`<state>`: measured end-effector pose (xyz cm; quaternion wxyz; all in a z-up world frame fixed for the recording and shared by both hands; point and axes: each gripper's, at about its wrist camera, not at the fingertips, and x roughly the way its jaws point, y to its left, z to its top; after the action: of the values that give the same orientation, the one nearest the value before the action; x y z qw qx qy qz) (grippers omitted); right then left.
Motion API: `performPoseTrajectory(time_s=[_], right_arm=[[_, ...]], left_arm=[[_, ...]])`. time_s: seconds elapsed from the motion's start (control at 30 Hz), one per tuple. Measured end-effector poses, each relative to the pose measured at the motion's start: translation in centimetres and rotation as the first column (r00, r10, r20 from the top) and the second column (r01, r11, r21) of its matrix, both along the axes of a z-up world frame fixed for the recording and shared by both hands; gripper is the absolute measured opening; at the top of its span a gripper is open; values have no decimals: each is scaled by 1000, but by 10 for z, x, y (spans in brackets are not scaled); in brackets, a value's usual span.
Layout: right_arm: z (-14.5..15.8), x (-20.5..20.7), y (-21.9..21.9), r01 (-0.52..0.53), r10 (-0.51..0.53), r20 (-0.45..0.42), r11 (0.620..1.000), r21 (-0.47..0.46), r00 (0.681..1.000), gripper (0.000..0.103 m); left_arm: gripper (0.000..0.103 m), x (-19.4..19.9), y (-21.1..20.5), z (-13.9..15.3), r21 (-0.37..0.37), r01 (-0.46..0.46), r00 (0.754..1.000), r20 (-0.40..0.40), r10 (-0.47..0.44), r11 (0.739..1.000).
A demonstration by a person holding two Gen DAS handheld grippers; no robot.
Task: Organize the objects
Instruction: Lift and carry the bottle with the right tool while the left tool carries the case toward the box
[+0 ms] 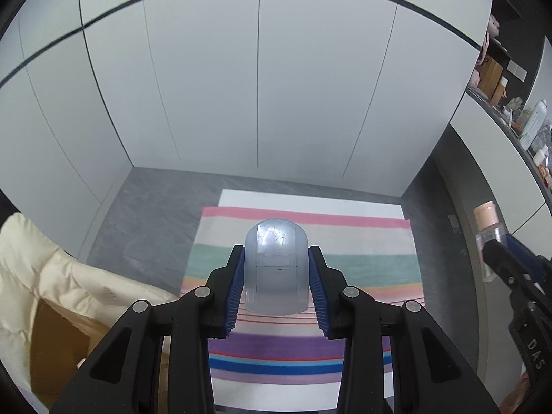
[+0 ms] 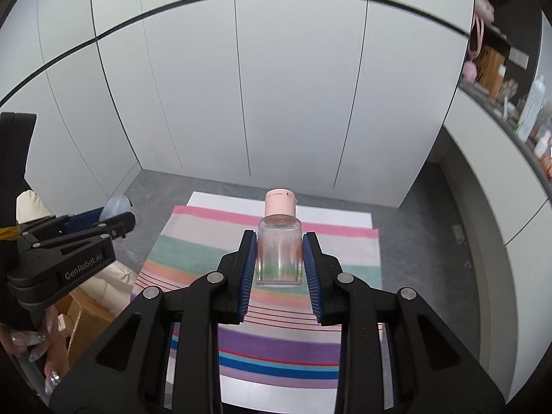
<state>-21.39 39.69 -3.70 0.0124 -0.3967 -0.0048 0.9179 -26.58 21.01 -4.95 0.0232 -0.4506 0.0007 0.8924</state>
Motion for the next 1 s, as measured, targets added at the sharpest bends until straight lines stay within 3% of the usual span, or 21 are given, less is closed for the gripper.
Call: performPoseTrajectory(time_s=[0.4, 0.63, 0.8, 1.0], right_arm=[[32, 43, -3, 2, 0, -48, 999, 39, 999, 28], [40, 79, -5, 8, -6, -64, 1000, 27, 998, 28], [35, 116, -10, 13, -8, -95, 998, 54, 995, 28], [27, 166, -10, 22, -20, -109, 1000, 15, 994, 28]], left_arm=[[36, 58, 14, 37, -81, 53, 993, -101, -61, 995], [36, 102, 16, 54, -83, 93, 989, -109, -102, 992], [36, 140, 12, 57, -93, 127, 984, -117, -137, 988], [36, 187, -2, 48, -124, 150, 979, -122, -165, 981]])
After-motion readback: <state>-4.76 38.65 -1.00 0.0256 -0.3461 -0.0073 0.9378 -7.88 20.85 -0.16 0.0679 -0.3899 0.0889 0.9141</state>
